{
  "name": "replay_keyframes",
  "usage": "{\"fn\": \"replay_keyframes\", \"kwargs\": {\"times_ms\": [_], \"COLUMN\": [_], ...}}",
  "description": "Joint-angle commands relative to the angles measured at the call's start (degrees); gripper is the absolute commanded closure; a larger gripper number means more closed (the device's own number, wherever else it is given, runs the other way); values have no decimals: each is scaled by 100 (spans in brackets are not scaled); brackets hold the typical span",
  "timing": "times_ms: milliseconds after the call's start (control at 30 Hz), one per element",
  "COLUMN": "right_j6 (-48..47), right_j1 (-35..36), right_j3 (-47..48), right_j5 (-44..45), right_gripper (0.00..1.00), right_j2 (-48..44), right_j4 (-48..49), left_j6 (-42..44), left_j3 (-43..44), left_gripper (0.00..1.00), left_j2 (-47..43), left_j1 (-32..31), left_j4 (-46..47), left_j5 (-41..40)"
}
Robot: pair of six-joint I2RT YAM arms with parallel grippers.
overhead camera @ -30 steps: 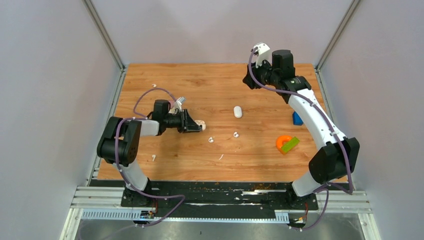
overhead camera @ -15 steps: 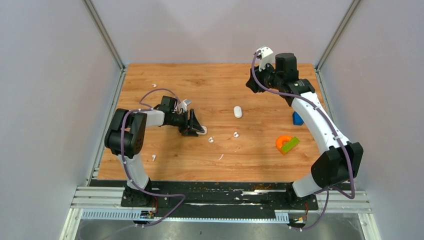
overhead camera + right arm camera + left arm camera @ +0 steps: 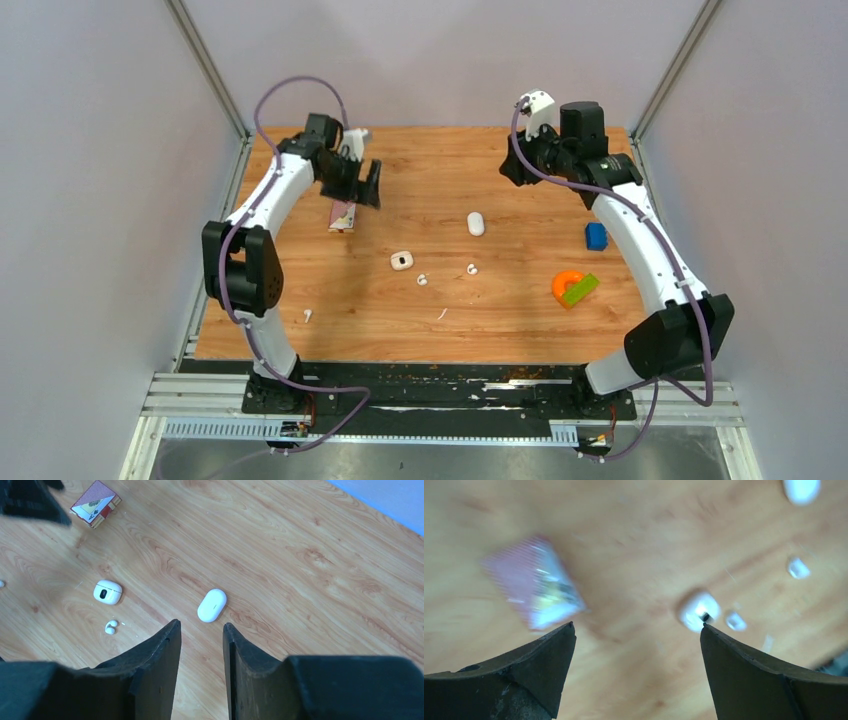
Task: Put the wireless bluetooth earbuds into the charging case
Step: Pick up the earbud from the corner of the board.
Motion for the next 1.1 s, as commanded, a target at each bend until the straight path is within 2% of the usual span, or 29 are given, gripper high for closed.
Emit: {"fn": "replay_keyframes", "kwargs": {"times_ms": [0, 67, 133, 300, 700, 867, 1067], "right_j6": [-103, -112, -134, -262, -604, -811, -918], "right_j1": [-59, -71, -89, -127, -151, -151, -160], "right_j3": [160, 82, -26, -325, -970, -937, -873], "right_j5": [102, 135, 175, 293, 537, 655, 746], "right_gripper": [63, 63, 63, 63, 64, 65, 65], "right_j2": [-264, -308, -364, -561, -914, -899, -757], "right_j4": [11, 38, 58, 46, -173, -648, -785], "left_j6": [660, 424, 434, 541, 324, 78, -61], "left_j3": [1287, 1705, 2079, 2693, 3696, 4087, 4297], "left_gripper": [0, 3, 13, 18, 33, 34, 36], "left_j2": [301, 784, 1188, 1917, 3314, 3700, 4010], "left_j1": [334, 557, 725, 916, 1479, 1615, 1695], "left_j4": [48, 211, 275, 489, 1060, 1262, 1374], "left_j5": [-2327, -2701, -2640, -2841, -2224, -2264, -1860]}}
